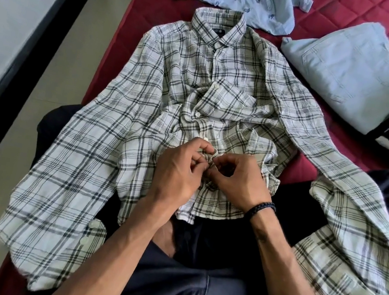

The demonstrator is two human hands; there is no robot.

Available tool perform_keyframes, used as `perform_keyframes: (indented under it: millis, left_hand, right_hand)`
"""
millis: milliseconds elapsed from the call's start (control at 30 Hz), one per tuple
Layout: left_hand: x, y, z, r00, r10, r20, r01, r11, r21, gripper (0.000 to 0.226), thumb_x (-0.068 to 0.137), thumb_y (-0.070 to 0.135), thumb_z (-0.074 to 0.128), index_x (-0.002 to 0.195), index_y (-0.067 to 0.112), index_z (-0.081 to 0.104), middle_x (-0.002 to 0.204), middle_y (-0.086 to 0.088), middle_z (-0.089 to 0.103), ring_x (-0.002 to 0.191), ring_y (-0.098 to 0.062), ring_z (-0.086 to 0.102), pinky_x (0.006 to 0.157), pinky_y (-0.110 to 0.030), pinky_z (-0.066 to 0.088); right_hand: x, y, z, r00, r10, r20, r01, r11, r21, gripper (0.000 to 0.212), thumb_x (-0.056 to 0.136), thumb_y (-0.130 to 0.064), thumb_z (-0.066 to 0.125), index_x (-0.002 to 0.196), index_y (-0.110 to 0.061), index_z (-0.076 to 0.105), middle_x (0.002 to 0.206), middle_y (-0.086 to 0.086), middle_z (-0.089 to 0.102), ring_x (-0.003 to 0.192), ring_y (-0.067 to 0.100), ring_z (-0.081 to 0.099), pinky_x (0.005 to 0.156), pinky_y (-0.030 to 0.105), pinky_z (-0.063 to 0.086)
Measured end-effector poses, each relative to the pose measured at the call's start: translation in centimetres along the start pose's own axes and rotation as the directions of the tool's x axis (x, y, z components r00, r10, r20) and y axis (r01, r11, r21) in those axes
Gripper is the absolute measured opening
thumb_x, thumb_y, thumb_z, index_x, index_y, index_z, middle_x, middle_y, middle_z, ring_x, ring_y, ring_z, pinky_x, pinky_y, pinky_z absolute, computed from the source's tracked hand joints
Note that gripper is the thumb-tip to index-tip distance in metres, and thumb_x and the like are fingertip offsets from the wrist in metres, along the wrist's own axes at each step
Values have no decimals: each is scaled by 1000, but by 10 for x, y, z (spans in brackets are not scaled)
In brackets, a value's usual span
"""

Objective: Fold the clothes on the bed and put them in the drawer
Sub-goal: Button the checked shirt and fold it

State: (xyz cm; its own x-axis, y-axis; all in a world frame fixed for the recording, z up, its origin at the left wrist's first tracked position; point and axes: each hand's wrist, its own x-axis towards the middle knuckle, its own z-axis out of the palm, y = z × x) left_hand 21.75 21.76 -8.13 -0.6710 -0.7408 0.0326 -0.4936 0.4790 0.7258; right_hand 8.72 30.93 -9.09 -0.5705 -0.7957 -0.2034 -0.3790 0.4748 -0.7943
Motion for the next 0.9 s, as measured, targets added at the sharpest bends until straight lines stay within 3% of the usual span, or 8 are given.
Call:
perform_keyframes:
  millis: [200,367,533,633,700,900]
  left_hand:
    - [3,1,-3,999,-18,27,21,994,-107,30,94,13,73,121,26,68,93,13,75,72,7,67,58,-8,51]
    - [5,-1,-4,999,-43,34,48,982,-180,35,93,8,73,123,25,67,97,12,75,80,7,68,61,-6,49]
    - [4,-7,-3,987,89,131,-97,994,55,60,93,2,70,144,30,56,114,7,62,92,-4,62,88,-18,56]
    - [6,-7,-3,985,102,141,-121,984,132,52,92,4,70,140,22,60,119,4,59,101,-12,61,98,-28,55]
    - [8,-8,-5,989,101,103,-116,981,153,40,91,8,73,129,19,66,116,4,62,97,-12,63,95,-30,56]
    - [10,-8,-9,997,46,62,-54,989,135,23,89,14,78,110,17,73,101,6,73,82,-6,68,79,-28,62]
  right_hand:
    - [-1,-1,6,1000,-3,-26,3,1000,8,6,87,-23,79,86,-21,74,71,-3,72,62,11,69,59,39,61]
    - [-2,-4,7,997,65,-46,-61,995,82,11,87,-26,80,90,-21,71,74,-2,73,65,13,71,57,35,60]
    - [-6,-8,10,998,4,-69,-4,1000,-2,9,84,-18,76,92,-19,72,71,-7,70,60,1,65,53,18,53]
    - [-8,-12,11,993,-76,-90,72,996,-54,14,80,-18,70,93,-17,73,75,-8,71,67,6,69,60,28,61]
    - [-7,-12,10,991,-97,-94,92,994,-55,13,79,-18,69,91,-16,73,75,-6,71,67,10,69,61,33,61]
    - [-7,-10,8,988,-121,-99,118,992,-43,11,86,-15,77,96,-17,76,83,-10,74,74,1,70,68,25,62]
